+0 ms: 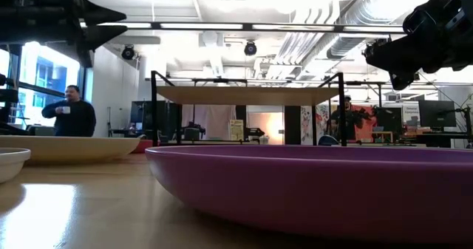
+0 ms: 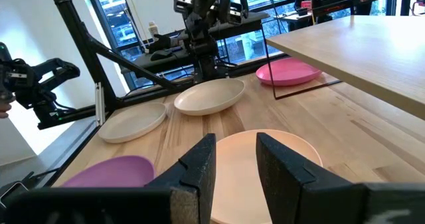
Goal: Place and stack plates onto a shelf
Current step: Put the white plate on the shelf
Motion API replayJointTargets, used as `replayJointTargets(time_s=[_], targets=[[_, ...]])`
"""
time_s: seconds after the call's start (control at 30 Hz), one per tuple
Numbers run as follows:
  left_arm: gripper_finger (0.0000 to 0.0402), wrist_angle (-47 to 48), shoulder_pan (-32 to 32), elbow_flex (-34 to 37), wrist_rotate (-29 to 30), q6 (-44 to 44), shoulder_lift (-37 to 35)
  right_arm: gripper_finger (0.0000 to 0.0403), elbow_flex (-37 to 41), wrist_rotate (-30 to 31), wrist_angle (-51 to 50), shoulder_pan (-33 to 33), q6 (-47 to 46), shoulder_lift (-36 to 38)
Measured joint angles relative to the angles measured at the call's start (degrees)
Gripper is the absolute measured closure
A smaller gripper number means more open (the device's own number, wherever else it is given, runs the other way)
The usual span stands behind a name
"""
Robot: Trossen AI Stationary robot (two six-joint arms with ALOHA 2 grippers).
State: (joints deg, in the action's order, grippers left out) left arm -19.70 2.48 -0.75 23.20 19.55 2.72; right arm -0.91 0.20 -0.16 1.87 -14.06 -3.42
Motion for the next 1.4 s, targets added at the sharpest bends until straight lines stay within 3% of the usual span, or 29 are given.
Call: replayJointTargets(time_s=[0.33, 0.7, 1.0, 1.17, 1.4], targets=[[0.0289, -2.0, 0.0, 0.0, 1.6, 4.3, 0.0, 0.0308, 0.0, 0.0, 0.0, 0.0, 0.0, 0.0], [0.0289, -14.4, 0.0, 0.0, 2.9, 0.8, 0.0, 0.0308, 0.0, 0.0, 0.1, 0.0, 0.0, 0.0], [0.0289, -14.4, 0.0, -5.6, 2.6, -0.5, 0.0, 0.0308, 0.0, 0.0, 0.9, 0.0, -0.6, 0.0], [0.0289, -10.7, 0.0, -9.9, 2.6, -3.6, 0.0, 0.0308, 0.0, 0.0, 2.3, 0.0, -3.8, 0.0], [0.0289, 2.3, 0.0, -18.4, 3.4, -3.7, 3.0, 0.0308, 0.0, 0.0, 2.2, 0.0, -3.9, 0.0]])
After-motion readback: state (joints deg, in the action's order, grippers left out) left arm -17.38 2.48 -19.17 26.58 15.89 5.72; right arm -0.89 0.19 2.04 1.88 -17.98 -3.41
